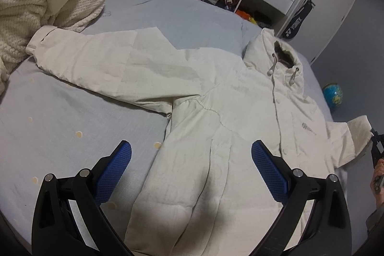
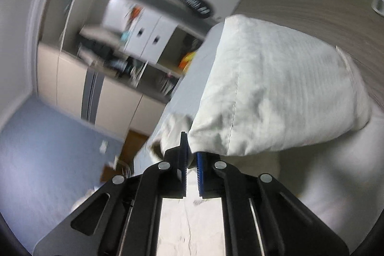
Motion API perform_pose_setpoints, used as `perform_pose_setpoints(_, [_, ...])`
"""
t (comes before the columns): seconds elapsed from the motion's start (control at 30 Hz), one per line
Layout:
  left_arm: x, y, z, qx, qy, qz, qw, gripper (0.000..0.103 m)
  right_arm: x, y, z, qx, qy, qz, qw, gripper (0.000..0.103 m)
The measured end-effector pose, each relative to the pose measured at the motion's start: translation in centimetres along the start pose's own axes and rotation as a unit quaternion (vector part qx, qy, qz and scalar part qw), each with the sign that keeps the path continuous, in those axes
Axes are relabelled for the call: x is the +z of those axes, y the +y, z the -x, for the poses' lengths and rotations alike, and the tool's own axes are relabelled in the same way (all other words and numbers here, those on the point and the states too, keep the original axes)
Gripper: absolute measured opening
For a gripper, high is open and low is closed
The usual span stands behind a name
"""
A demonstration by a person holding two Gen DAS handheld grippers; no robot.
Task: Fold large clothes
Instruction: 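Open the right tool to release the folded side and withdraw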
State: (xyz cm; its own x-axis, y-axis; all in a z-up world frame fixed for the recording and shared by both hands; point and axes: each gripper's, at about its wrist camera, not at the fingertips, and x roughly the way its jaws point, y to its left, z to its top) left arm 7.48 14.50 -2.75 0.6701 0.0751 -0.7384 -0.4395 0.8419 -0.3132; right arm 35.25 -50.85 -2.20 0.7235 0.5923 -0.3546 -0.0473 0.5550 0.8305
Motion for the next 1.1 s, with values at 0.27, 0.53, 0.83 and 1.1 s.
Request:
perform_pose_setpoints(0.27, [0.1, 0.5, 0.6, -0.015, -0.01, 0.014, 0.9997, 0.096, -8.2, 8.9, -6.0, 0.005, 0.096, 0.096, 0.991, 0.004])
perform_pose_setpoints(0.53, [0.0, 0.6, 0.9, -0.02, -0.013, 0.016, 0.9996, 0.096, -17.6, 11.3, -13.3, -0.07, 0.198, 0.177, 0.962, 0.004])
perform_pose_setpoints(0.83, [-0.1, 0.2, 0.7, -0.009, -0.007, 0.005, 0.9999, 0.096, -23.9, 8.5, -17.0, -0.138, 0.271, 0.225, 0.926, 0.036])
perform_pose_setpoints(1.1, [-0.3, -0.7, -0.6, 0.018, 0.026, -0.024, 0.9992, 0.096, -23.9, 5.3, -11.1, -0.102, 0.235, 0.195, 0.947, 0.059])
